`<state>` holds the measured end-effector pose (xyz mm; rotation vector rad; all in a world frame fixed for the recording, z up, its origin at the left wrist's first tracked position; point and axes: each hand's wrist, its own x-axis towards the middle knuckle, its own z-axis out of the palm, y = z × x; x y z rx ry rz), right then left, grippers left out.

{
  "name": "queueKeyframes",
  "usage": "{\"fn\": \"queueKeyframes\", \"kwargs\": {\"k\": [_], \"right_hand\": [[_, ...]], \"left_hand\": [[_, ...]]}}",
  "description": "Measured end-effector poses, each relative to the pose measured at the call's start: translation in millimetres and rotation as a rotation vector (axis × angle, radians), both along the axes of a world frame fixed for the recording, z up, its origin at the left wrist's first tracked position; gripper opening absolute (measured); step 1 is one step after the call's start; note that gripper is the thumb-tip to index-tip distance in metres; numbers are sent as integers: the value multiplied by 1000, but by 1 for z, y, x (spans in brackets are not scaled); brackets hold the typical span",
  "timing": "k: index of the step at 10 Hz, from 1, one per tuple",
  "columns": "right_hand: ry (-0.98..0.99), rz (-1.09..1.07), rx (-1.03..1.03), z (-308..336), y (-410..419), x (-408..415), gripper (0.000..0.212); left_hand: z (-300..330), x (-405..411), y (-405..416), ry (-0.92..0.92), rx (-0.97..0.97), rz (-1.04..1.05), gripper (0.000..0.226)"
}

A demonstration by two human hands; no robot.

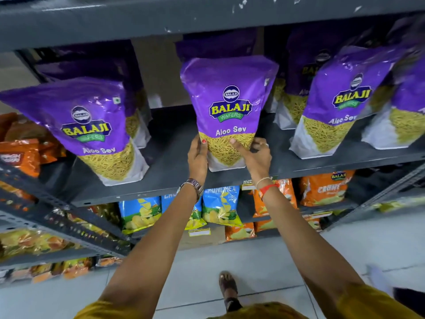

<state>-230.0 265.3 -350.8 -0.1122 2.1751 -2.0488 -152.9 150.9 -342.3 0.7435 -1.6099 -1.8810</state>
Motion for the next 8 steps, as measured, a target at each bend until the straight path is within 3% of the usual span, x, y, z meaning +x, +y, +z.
{"fn": "queueKeyframes", "kwargs": {"k": [2,3,6,8], "right_hand": [[-16,104,-46,-2,3,-1,50],[-62,135,-155,-2,7,0,34],[-130,175,-119,2,10,-9,19],[-118,173,-156,6,13,-7,25]], "left_hand": [[-2,1,4,-43,-15,-2,27],[-5,3,5,-66,15,14,34],[-5,-3,16,-11,66,20,28],[-3,-1,19,-47,49,27,38]]}}
